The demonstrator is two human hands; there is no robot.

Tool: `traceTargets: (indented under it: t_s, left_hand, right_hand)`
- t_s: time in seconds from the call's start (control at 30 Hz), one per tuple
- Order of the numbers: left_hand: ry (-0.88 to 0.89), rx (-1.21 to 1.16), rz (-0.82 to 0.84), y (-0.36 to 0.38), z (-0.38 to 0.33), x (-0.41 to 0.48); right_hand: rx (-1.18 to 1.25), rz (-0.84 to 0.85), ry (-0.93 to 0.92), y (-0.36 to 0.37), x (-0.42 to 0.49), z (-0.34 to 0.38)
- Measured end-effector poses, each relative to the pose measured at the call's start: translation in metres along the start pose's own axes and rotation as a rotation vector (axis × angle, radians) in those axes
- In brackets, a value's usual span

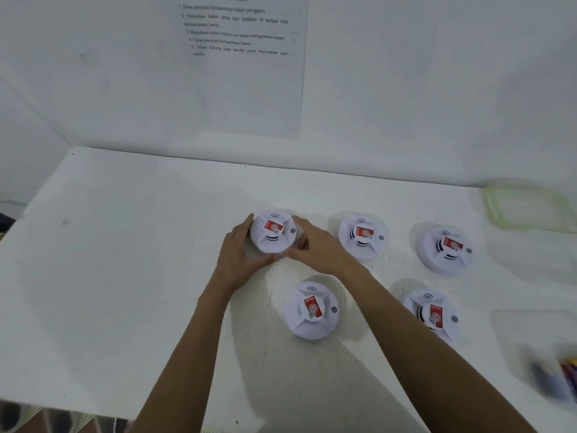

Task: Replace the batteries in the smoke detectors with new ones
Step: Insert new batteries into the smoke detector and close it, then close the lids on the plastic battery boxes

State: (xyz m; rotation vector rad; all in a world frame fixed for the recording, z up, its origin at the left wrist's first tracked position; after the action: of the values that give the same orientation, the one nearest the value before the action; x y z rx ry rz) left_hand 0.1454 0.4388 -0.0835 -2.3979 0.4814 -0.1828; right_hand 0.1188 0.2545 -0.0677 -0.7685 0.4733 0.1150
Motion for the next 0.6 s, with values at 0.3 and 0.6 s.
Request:
traceTargets:
  t_s: [0.3,0.6]
  left_hand:
    - [0.079,0.065,-0.057,0.005,-0.004,-0.017]
    - [0.278,0.217,-0.176,0.016,-0.045,-0.031]
  right_hand:
    - [0.06,0.009,0.016,-0.008,-0.017,-0.003]
    - [-0.054,-0.041,-0.048,-0.052,-0.042,-0.015]
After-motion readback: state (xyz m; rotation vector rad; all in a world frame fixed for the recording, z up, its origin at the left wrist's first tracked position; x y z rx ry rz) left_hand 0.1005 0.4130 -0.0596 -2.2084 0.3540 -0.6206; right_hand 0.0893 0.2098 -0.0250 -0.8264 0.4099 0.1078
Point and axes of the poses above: each hand's wrist, its own x-axis towards the middle knuckle, its own y-axis out of the palm, z = x × y, the point moved 2 cm from there along x, towards the middle knuckle, and after that the axes turned 14 degrees about y, right-handed, at the moved point
